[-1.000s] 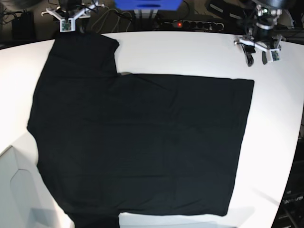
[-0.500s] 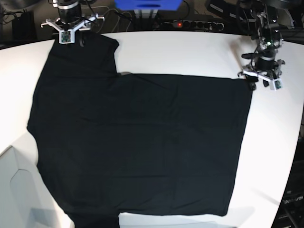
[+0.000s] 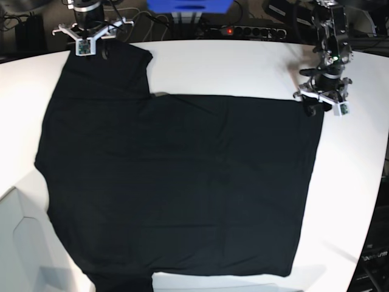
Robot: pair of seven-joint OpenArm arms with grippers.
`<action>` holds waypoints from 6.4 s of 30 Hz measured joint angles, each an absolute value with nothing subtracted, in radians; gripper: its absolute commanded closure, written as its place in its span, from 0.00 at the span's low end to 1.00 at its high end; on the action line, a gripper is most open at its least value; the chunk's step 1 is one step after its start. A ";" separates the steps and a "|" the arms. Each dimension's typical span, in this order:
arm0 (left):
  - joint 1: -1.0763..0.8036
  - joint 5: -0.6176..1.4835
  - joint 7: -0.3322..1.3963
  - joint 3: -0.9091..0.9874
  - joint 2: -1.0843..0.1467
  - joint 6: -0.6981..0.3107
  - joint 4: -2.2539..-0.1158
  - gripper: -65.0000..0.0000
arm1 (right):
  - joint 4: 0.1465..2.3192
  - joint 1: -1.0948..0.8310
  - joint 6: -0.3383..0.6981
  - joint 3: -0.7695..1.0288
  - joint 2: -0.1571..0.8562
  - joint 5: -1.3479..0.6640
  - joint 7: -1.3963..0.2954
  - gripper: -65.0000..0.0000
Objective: Fold the T-shirt properly
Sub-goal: 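Move both grippers down to the shirt's shoulder edge corners, then close both grippers on the shoulder edge corners of the shirt, then lift the shirt edge with both grippers and pull it toward the hem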
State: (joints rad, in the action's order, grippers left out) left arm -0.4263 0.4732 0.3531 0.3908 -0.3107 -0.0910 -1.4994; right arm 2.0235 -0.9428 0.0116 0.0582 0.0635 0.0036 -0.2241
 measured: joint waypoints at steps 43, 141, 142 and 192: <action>-0.491 0.476 0.394 0.401 -0.294 -0.093 -1.607 0.94 | 2.022 -0.902 0.012 0.141 0.063 0.004 -0.219 0.34; -0.439 0.473 0.393 0.431 -0.263 -0.090 -1.540 1.00 | 1.768 -0.543 0.567 0.437 0.046 -0.050 -0.520 0.56; -0.438 0.473 0.393 0.431 -0.263 -0.090 -1.540 1.00 | 1.763 -0.540 0.588 0.444 0.046 -0.061 -0.522 0.62; -0.231 0.469 0.490 0.557 -0.244 -0.091 -1.690 1.00 | 1.920 -0.184 0.613 0.532 0.011 0.015 -0.636 1.00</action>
State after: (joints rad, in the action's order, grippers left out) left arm -0.2314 0.4694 0.4904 0.5568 -0.2440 -0.0906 -1.6901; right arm 1.9202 -0.1841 0.6132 0.5320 0.0109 0.0151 -0.6365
